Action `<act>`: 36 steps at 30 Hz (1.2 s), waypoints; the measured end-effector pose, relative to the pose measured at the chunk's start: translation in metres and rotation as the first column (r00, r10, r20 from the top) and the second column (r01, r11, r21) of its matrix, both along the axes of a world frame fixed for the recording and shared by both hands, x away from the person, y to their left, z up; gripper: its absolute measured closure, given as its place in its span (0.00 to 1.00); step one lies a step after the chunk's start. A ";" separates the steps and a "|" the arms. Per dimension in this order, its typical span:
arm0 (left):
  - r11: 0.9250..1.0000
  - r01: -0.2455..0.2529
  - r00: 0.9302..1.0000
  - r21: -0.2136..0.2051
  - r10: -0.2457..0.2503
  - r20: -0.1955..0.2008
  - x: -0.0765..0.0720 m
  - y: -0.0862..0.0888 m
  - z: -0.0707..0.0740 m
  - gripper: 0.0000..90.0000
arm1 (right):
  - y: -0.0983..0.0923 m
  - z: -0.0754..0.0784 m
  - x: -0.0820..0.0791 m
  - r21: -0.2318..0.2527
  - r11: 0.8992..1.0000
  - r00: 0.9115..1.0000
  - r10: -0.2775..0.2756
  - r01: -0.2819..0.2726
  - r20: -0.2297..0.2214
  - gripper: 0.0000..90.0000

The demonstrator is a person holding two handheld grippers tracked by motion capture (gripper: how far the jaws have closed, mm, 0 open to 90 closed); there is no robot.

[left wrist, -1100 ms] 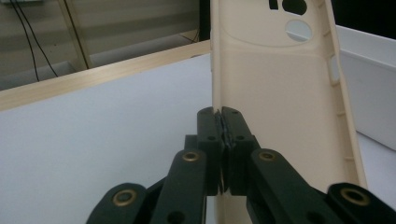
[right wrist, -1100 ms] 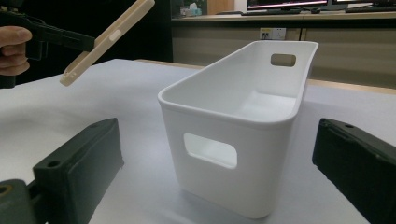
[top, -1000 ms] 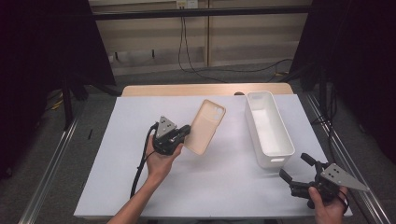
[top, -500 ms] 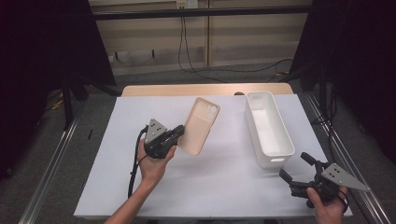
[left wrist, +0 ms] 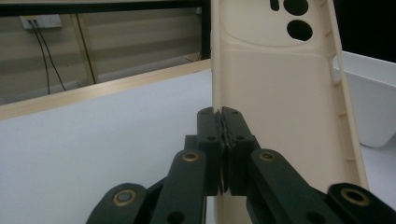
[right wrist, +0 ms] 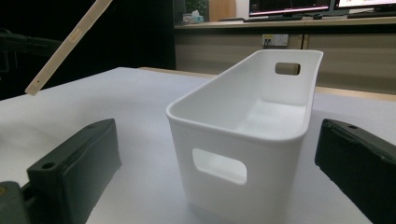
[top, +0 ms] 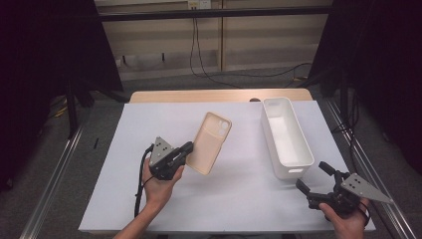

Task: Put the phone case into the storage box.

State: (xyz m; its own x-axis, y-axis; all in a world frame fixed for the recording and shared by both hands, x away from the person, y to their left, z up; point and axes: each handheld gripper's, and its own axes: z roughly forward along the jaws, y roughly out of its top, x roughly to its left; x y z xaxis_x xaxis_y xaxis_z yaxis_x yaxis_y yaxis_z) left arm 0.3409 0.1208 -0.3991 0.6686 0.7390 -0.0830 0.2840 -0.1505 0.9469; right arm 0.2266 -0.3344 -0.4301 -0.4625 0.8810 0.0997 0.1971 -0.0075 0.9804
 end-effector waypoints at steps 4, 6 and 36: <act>1.000 0.013 1.000 0.001 -0.013 -0.003 -0.002 -0.002 -0.002 0.97 | 0.004 0.003 0.000 0.001 1.000 1.000 0.014 -0.014 0.009 0.00; 1.000 0.019 1.000 0.003 -0.019 -0.002 -0.003 -0.004 -0.002 0.97 | 0.006 0.005 0.001 0.001 1.000 1.000 0.019 -0.019 0.013 0.00; 0.998 0.056 0.998 0.010 -0.056 0.010 -0.008 -0.024 0.000 0.97 | 0.066 0.029 0.029 0.045 0.986 0.986 0.161 -0.163 0.047 0.08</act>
State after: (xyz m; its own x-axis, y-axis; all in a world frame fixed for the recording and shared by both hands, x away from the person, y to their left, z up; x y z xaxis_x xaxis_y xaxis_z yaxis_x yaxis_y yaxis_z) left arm 0.3326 0.0972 -0.3987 0.7097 0.7012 -0.0688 0.2651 -0.1753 0.9481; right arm 0.2560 -0.2686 -0.4011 -0.6036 0.7885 0.1178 0.1577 -0.0268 0.9871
